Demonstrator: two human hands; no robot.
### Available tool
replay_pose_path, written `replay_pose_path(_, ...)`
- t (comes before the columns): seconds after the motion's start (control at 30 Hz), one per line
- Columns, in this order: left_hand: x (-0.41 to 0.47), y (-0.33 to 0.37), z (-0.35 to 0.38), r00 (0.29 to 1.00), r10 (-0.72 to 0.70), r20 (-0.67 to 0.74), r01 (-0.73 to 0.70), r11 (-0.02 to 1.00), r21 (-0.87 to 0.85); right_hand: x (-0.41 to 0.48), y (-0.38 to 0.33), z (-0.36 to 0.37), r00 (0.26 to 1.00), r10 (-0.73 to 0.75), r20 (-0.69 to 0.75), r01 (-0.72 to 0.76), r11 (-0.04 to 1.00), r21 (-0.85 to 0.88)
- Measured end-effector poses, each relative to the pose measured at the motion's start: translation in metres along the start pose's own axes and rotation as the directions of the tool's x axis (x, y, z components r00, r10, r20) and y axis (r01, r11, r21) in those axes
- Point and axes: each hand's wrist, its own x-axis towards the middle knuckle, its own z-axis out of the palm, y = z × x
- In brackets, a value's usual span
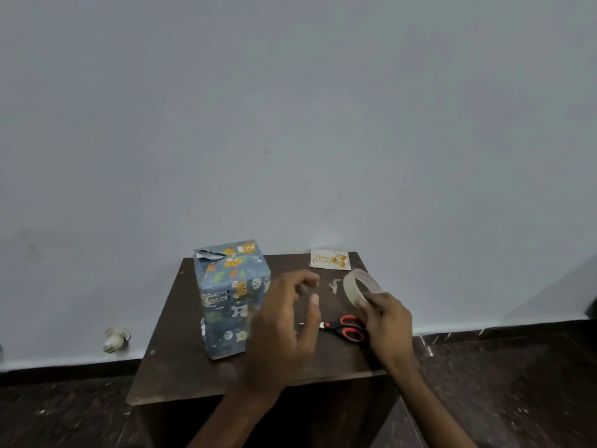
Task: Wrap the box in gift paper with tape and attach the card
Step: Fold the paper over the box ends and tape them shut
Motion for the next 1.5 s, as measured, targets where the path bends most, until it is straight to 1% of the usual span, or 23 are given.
replay_pose_path(0.03, -0.003, -0.006, 0.009, 0.991, -0.122, 0.062, 0.123, 0.992, -0.005, -0.006, -0.005, -0.004, 0.999, 0.009, -0.030, -0.003, 0.982, 0.187)
replay_pose_path(0.07, -0.005, -0.013, 0.017, 0.958, -0.259, 0.122, 0.264, 0.964, -0.021, -0.013, -0.009, -0.007, 1.000, 0.010, -0.019, -0.002, 0.937, 0.348)
replay_pose_path(0.1, -0.005, -0.016, 0.024, 0.897, -0.399, 0.192, 0.419, 0.905, -0.076, -0.021, -0.012, -0.010, 1.000, -0.014, 0.022, 0.002, 0.881, 0.473)
replay_pose_path(0.13, -0.004, -0.019, 0.028, 0.816, -0.507, 0.278, 0.560, 0.812, -0.163, -0.028, -0.013, -0.011, 0.996, -0.055, 0.068, 0.009, 0.834, 0.551)
replay_pose_path(0.17, -0.002, -0.021, 0.032, 0.743, -0.560, 0.367, 0.659, 0.709, -0.252, -0.035, -0.013, -0.011, 0.988, -0.113, 0.105, 0.030, 0.809, 0.587)
replay_pose_path(0.2, -0.001, -0.022, 0.034, 0.690, -0.575, 0.441, 0.719, 0.614, -0.326, -0.041, -0.013, -0.011, 0.975, -0.172, 0.137, 0.058, 0.802, 0.594)
replay_pose_path(0.23, 0.000, -0.022, 0.034, 0.661, -0.574, 0.483, 0.748, 0.552, -0.368, -0.045, -0.013, -0.010, 0.959, -0.226, 0.171, 0.084, 0.803, 0.591)
replay_pose_path(0.27, 0.000, -0.020, 0.033, 0.660, -0.569, 0.491, 0.751, 0.526, -0.400, -0.047, -0.013, -0.009, 0.941, -0.268, 0.205, 0.104, 0.809, 0.579)
replay_pose_path(0.3, 0.001, -0.019, 0.032, 0.670, -0.572, 0.474, 0.742, 0.527, -0.414, -0.047, -0.014, -0.009, 0.928, -0.290, 0.235, 0.112, 0.817, 0.566)
replay_pose_path(0.37, -0.002, -0.020, 0.029, 0.698, -0.561, 0.445, 0.716, 0.563, -0.412, -0.044, -0.019, -0.010, 0.932, -0.270, 0.242, 0.101, 0.835, 0.540)
replay_pose_path(0.43, -0.005, -0.025, 0.025, 0.726, -0.521, 0.448, 0.679, 0.643, -0.353, -0.036, -0.025, -0.013, 0.958, -0.222, 0.181, 0.099, 0.849, 0.519)
replay_pose_path(0.5, -0.008, -0.030, 0.021, 0.735, -0.494, 0.464, 0.656, 0.691, -0.304, -0.031, -0.032, -0.015, 0.972, -0.209, 0.107, 0.128, 0.854, 0.505)
replay_pose_path(0.57, -0.011, -0.033, 0.017, 0.726, -0.489, 0.483, 0.649, 0.719, -0.248, -0.028, -0.038, -0.013, 0.967, -0.249, 0.062, 0.192, 0.864, 0.466)
replay_pose_path(0.63, -0.015, -0.035, 0.017, 0.710, -0.494, 0.502, 0.648, 0.738, -0.189, -0.026, -0.041, -0.010, 0.956, -0.287, 0.058, 0.234, 0.867, 0.440)
replay_pose_path(0.77, -0.018, -0.037, 0.018, 0.701, -0.495, 0.513, 0.640, 0.754, -0.148, -0.023, -0.036, -0.006, 0.898, -0.440, 0.016, 0.420, 0.866, 0.272)
replay_pose_path(0.87, -0.018, -0.036, 0.020, 0.711, -0.499, 0.495, 0.633, 0.761, -0.142, -0.023, -0.033, -0.006, 0.840, -0.542, -0.015, 0.539, 0.831, 0.141)
replay_pose_path(0.97, -0.018, -0.036, 0.021, 0.718, -0.501, 0.484, 0.630, 0.763, -0.145, -0.024, -0.031, -0.007, 0.806, -0.591, 0.009, 0.588, 0.804, 0.086)
replay_pose_path(1.1, -0.020, -0.039, 0.023, 0.734, -0.497, 0.463, 0.601, 0.793, -0.101, -0.023, -0.031, -0.004, 0.802, -0.597, -0.010, 0.597, 0.802, -0.001)
replay_pose_path(1.23, -0.021, -0.037, 0.021, 0.752, -0.499, 0.430, 0.567, 0.823, -0.036, -0.025, -0.035, -0.004, 0.771, -0.631, 0.079, 0.634, 0.754, -0.169)
replay_pose_path(1.3, -0.021, -0.035, 0.019, 0.764, -0.497, 0.411, 0.544, 0.839, 0.003, -0.026, -0.039, -0.005, 0.779, -0.605, 0.164, 0.627, 0.751, -0.207)
replay_pose_path(1.37, -0.020, -0.036, 0.015, 0.776, -0.485, 0.403, 0.489, 0.866, 0.100, -0.024, -0.040, -0.007, 0.794, -0.542, 0.278, 0.600, 0.773, -0.206)
replay_pose_path(1.43, -0.018, -0.034, 0.008, 0.749, -0.501, 0.434, 0.422, 0.865, 0.270, -0.019, -0.036, -0.011, 0.783, -0.474, 0.402, 0.580, 0.790, -0.198)
replay_pose_path(1.5, -0.017, -0.031, 0.004, 0.704, -0.521, 0.482, 0.365, 0.848, 0.384, -0.015, -0.032, -0.012, 0.773, -0.401, 0.491, 0.539, 0.824, -0.176)
